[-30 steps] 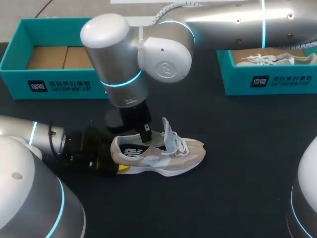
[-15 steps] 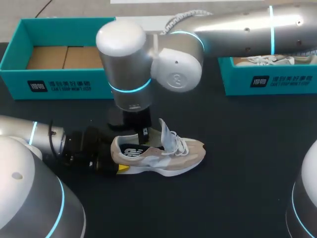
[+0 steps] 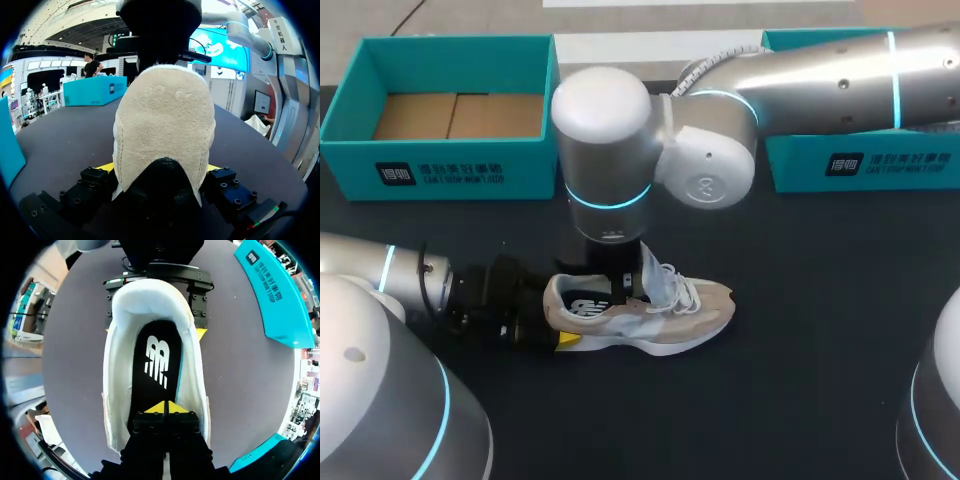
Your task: Take the shoe out of the shoebox, open the shoe tongue, remove and reinsert the insole, then place the shoe into the shoebox
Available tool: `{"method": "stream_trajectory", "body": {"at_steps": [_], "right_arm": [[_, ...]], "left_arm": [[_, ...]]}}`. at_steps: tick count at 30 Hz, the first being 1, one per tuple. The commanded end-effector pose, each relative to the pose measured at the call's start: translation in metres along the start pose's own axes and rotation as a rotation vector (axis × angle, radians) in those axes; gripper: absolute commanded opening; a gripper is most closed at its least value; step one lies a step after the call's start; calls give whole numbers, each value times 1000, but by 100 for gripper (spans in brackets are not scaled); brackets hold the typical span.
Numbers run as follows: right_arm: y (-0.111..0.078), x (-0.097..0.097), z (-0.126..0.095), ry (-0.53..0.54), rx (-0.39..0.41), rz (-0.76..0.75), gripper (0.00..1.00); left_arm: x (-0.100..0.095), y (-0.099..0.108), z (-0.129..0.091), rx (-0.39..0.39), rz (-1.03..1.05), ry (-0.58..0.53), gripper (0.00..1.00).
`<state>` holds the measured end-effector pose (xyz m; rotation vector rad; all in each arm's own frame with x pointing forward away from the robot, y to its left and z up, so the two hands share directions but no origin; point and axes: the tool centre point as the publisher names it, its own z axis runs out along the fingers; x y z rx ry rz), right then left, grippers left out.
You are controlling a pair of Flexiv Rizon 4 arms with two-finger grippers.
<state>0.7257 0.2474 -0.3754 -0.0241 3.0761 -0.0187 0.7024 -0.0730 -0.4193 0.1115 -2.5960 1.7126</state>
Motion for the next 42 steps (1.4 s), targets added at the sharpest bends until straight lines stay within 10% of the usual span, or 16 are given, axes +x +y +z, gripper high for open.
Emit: {"method": "stream_trajectory", "body": {"at_steps": [1,19,21,22,42], "right_arm": [[3,-5,4,-7,4,4,31],[21,5,40,65,-61,-28,30],[21,10,42,75,-51,-21,15],[23,11,40,77,-43,-17,0],[-13,9,-31,-81,-10,49,0]], "left_arm": [[1,1,-1,-1,0,-2,0],[1,1,-1,-1,0,-2,0],[1,1,-1,-1,0,-2,0],[1,1,-1,-1,0,-2,0],[1,1,-1,-1,0,-2,0]]}}
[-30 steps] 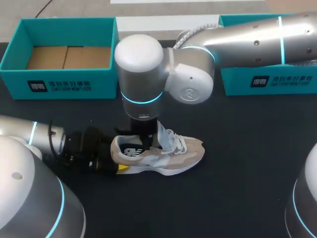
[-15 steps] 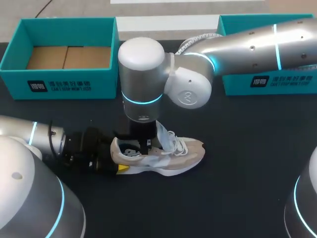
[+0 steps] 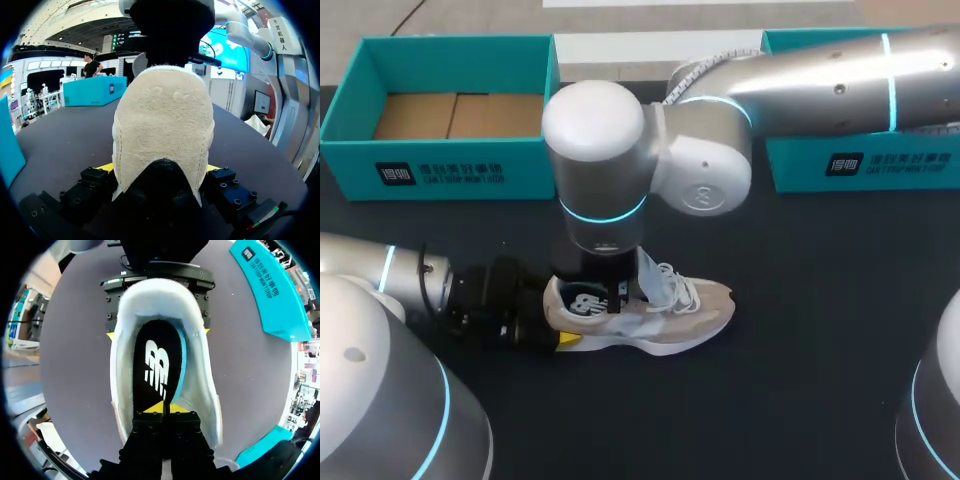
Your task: Take the shoe out of the shoebox, open the shoe tongue, remove and reinsert the insole, then place the shoe into the shoebox
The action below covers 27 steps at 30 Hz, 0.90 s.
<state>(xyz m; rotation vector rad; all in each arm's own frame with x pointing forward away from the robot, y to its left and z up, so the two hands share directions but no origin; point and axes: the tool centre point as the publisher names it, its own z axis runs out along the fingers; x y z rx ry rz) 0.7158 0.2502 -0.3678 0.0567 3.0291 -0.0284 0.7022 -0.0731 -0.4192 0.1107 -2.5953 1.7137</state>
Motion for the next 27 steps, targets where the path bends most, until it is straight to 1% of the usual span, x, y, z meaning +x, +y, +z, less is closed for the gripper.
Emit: {"method": "stream_trajectory", "body": {"at_steps": [1,3,7,12,14,17,18,22,27], "right_arm": [[-16,-4,-26,-36,-25,-8,0],[-18,-9,-33,-45,-37,-14,0],[-25,-17,-43,-55,-23,-28,0],[-25,-23,-49,-83,-47,-26,0],[-20,-25,-48,-75,-64,-43,0],[-7,-30,-48,-83,-119,-57,0],[-4,-30,-48,-72,-124,-62,0],[12,-36,-52,-53,-195,-72,0],[29,-42,-58,-48,-249,-73,0]], "left_arm": [[1,1,-1,-1,0,-3,0],[1,1,-1,-1,0,-3,0],[1,1,-1,-1,0,-3,0],[1,1,-1,-1,0,-3,0],[1,1,-1,-1,0,-3,0],[1,1,-1,-1,0,-3,0],[1,1,-1,-1,0,-3,0],[1,1,-1,-1,0,-3,0],[1,1,-1,-1,0,-3,0]]}}
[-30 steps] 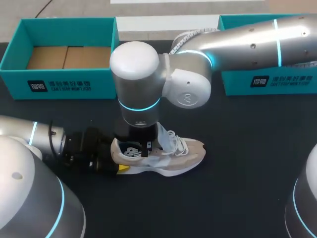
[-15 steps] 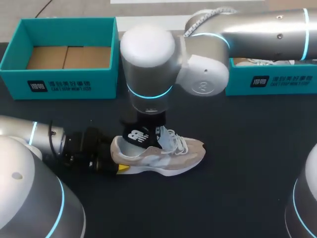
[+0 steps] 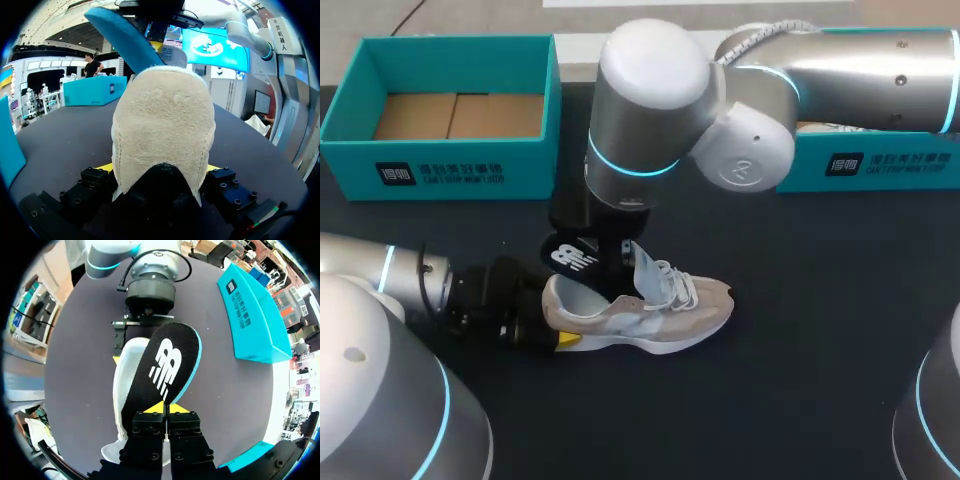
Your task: Take the shoe out of the shoebox, open the shoe tongue, remove and reinsert the insole, then place the shoe into the shoebox
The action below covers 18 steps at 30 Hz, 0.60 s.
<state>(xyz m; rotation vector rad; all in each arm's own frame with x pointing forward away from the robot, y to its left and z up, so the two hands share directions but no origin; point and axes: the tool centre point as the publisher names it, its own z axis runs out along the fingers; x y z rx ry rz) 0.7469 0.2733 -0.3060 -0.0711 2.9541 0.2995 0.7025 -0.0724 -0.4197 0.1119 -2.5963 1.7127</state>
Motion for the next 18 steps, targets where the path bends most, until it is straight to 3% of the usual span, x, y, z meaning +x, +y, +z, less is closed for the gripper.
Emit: {"method": "stream_trajectory", "body": {"at_steps": [1,8,11,13,18], "right_arm": [[7,-6,2,12,-25,-2,0],[21,-7,0,69,-99,-16,0],[23,-1,4,144,-139,-20,0],[24,0,6,177,-154,-13,100],[19,3,0,256,-191,-1,100]], "left_arm": [[1,0,0,-1,0,-2,0],[1,0,0,-1,0,-2,0],[1,0,0,-1,0,-2,0],[1,0,0,-1,0,-2,0],[1,0,0,-1,0,-2,0]]}}
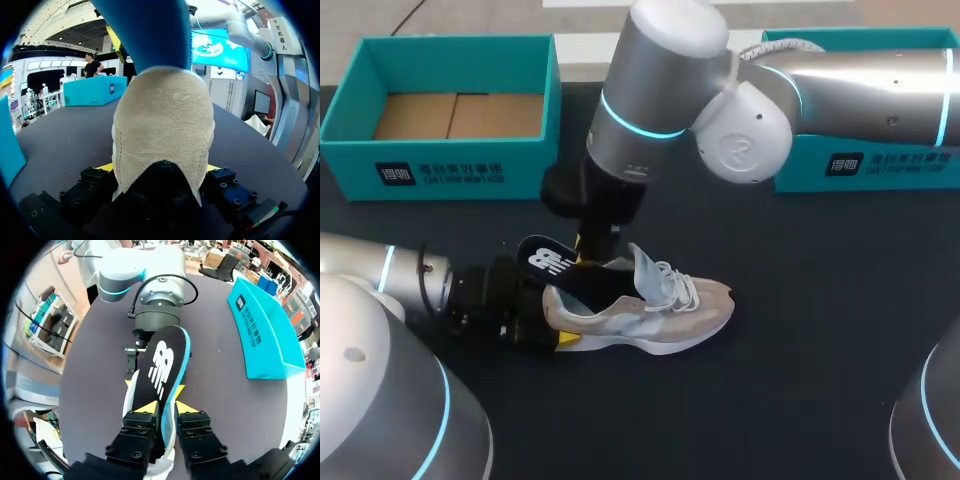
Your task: Take the shoe out of the shoebox, open the shoe tongue, remove and reinsert the insole, then place the shoe into the shoebox
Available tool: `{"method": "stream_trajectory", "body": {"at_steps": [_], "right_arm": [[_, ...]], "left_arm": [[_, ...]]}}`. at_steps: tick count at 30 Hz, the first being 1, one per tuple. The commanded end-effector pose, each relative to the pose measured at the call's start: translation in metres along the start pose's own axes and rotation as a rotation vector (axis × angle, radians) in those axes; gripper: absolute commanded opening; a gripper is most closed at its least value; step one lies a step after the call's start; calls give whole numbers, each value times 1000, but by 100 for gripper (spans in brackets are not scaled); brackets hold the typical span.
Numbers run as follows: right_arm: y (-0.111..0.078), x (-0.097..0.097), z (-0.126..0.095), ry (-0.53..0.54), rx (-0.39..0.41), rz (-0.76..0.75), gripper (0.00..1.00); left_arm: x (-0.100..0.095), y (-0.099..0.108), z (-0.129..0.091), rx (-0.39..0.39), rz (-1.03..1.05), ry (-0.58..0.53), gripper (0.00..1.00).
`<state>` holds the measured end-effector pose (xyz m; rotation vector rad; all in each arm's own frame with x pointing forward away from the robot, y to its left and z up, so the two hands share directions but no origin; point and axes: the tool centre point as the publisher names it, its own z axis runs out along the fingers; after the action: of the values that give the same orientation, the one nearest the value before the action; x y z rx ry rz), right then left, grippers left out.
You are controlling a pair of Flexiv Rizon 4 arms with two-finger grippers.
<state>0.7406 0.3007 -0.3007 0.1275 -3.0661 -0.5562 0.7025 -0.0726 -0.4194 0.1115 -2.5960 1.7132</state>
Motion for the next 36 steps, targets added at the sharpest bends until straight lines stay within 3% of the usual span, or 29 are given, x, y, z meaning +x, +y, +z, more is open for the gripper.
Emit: {"method": "stream_trajectory", "body": {"at_steps": [1,5,26,33,36], "right_arm": [[-12,1,-2,91,-30,8,100],[-15,11,-12,251,-26,-8,100],[-15,11,-12,251,-26,-8,100],[-8,12,-10,404,-223,117,100],[-4,18,-11,392,-272,200,100]], "left_arm": [[1,0,0,-1,0,-2,0],[1,0,0,-1,0,-2,0],[1,0,0,-1,0,-2,0],[1,0,0,-1,0,-2,0],[1,0,0,-1,0,-2,0]]}}
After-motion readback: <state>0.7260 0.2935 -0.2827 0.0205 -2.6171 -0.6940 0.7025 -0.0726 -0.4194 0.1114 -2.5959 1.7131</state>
